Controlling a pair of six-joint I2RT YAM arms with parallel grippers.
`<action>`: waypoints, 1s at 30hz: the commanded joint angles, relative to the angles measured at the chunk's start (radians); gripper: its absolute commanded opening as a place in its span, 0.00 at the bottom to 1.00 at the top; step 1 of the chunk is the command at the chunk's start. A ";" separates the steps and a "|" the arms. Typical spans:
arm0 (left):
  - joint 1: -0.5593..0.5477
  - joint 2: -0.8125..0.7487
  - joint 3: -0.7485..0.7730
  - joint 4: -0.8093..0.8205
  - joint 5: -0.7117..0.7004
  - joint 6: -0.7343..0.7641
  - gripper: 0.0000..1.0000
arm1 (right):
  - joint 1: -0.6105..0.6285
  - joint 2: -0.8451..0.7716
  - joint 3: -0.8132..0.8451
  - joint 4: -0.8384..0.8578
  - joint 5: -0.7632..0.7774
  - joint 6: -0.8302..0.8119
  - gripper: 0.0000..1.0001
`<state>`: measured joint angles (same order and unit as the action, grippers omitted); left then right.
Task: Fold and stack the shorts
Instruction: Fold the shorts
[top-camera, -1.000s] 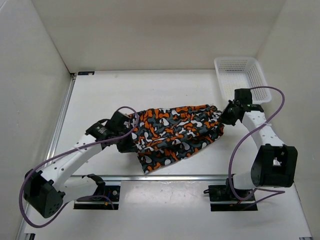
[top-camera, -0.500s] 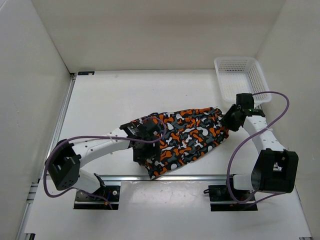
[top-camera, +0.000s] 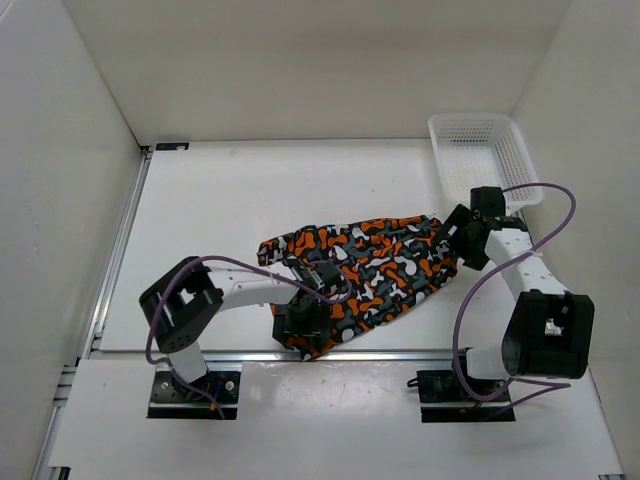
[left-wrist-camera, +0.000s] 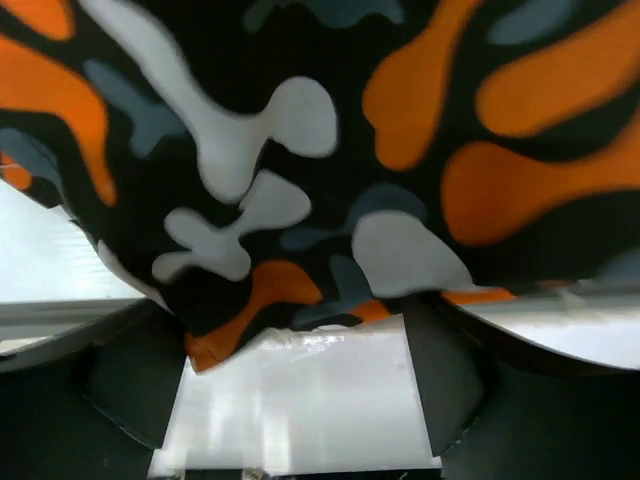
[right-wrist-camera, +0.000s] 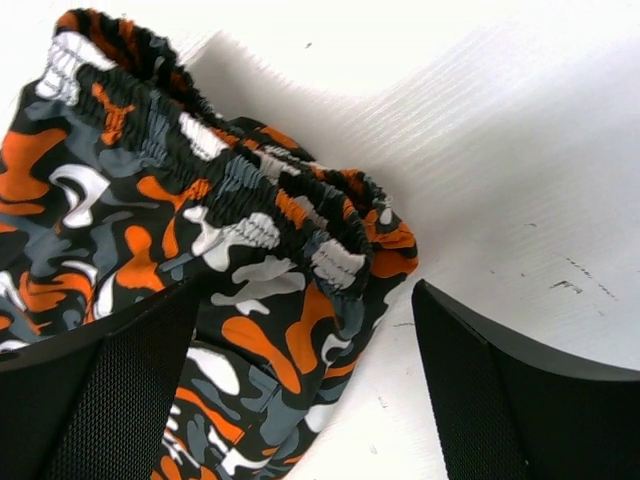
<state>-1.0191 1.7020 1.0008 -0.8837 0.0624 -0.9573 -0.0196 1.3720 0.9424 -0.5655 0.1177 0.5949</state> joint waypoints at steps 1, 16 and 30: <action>-0.018 0.021 0.044 0.023 -0.004 0.008 0.83 | -0.014 0.016 0.021 0.013 0.054 -0.018 0.91; 0.186 -0.116 -0.028 -0.037 -0.130 0.041 0.10 | -0.014 0.157 -0.083 0.131 -0.102 -0.060 0.63; 0.554 -0.238 0.061 -0.152 -0.243 0.249 0.10 | 0.020 0.017 -0.225 0.148 -0.332 -0.093 0.00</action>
<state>-0.5114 1.5131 1.0195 -0.9524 -0.0902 -0.7757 -0.0036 1.4601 0.7387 -0.4084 -0.1566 0.5396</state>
